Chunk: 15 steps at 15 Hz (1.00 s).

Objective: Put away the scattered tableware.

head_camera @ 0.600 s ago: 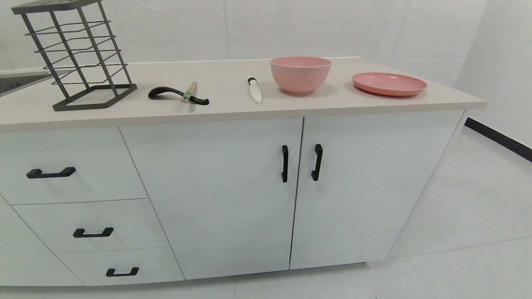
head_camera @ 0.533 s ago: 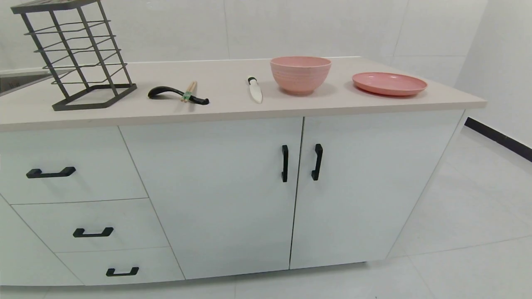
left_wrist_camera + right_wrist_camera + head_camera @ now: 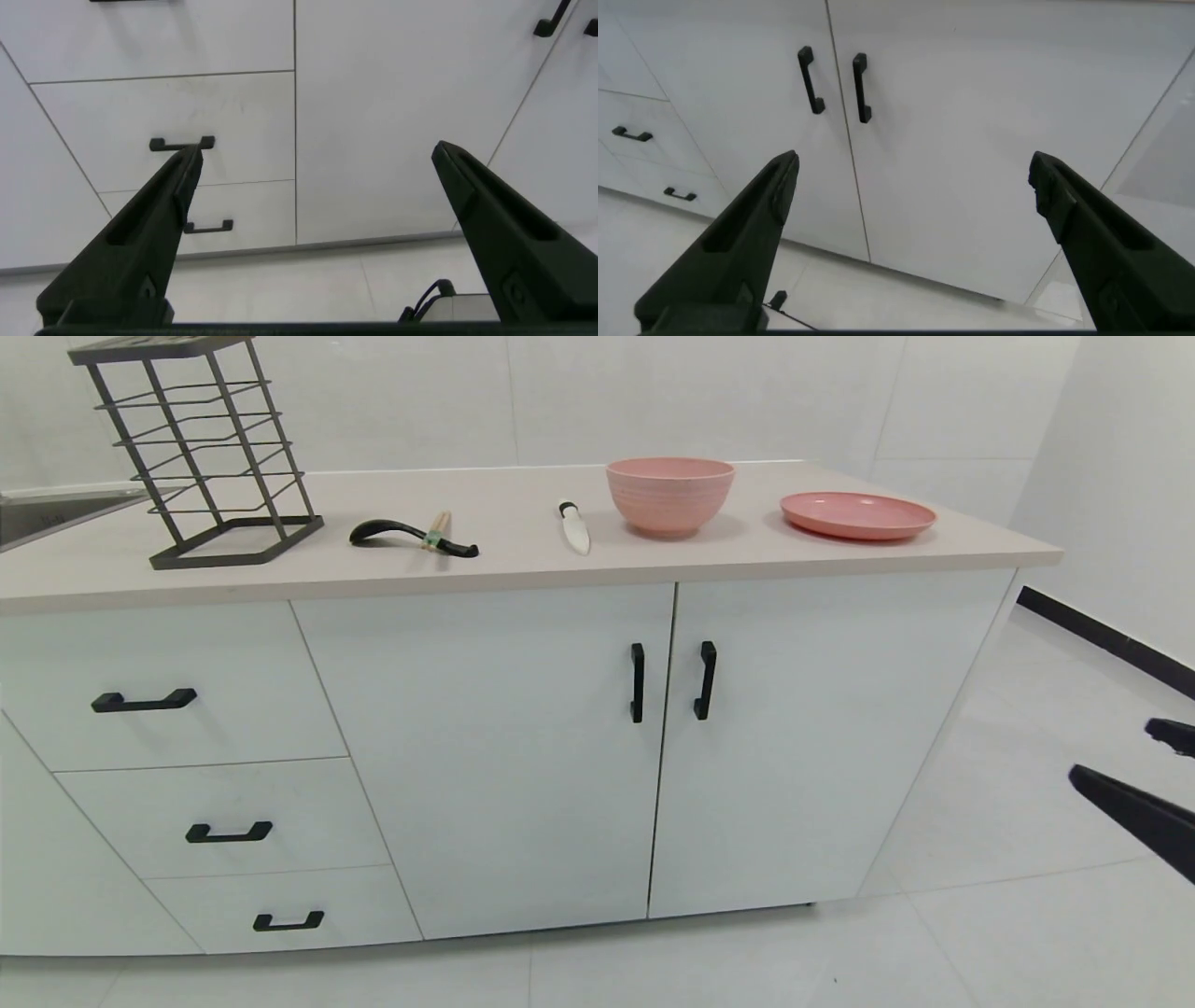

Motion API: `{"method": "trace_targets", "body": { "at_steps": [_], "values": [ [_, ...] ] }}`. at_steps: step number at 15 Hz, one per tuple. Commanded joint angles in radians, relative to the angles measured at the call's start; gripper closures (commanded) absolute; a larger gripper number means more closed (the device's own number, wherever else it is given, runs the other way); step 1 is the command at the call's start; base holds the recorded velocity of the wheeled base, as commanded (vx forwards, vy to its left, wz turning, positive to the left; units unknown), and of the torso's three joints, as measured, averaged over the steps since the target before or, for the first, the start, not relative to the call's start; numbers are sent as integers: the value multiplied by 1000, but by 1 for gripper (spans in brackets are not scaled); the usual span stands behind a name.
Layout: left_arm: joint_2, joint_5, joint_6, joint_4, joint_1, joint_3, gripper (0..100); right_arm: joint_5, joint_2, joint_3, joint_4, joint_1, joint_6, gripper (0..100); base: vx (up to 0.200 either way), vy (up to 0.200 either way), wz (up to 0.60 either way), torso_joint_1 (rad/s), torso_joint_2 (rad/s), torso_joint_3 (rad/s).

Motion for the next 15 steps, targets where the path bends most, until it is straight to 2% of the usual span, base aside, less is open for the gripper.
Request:
{"method": "trace_targets", "body": {
  "at_steps": [1, 3, 4, 6, 9, 11, 12, 15],
  "values": [
    [1, 0, 1, 0, 0, 0, 0, 25, 228, -38, -83, 2, -27, 0, 0, 0, 0, 0, 0, 0],
    [1, 0, -1, 0, 0, 0, 0, 47, 319, -61, -100, 2, -52, 0, 0, 0, 0, 0, 0, 0],
    [1, 0, -1, 0, 0, 0, 0, 48, 365, -72, -120, 2, -56, 0, -200, 0, 0, 2, -2, 2],
    [1, 0, -2, -1, 0, 0, 0, 57, 463, -85, -219, 4, -56, 0, -200, 0, 0, 10, -2, -7],
    [1, 0, -2, 0, 0, 0, 0, 82, 578, -87, -367, 31, -56, 0, 0, 0, 0, 0, 0, 0],
    [1, 0, -2, 0, 0, 0, 0, 83, 653, -81, -473, 76, -56, 0, 0, 0, 0, 0, 0, 0],
    [1, 0, -4, -1, 0, 0, 0, 82, 691, -79, -534, 129, -55, 0, 0, 0, 0, 0, 0, 0],
    [1, 3, -2, -1, 0, 0, 0, 79, 748, -85, -603, 194, -52, 0, 0, 0, 0, 0, 0, 0]
  ]
}}
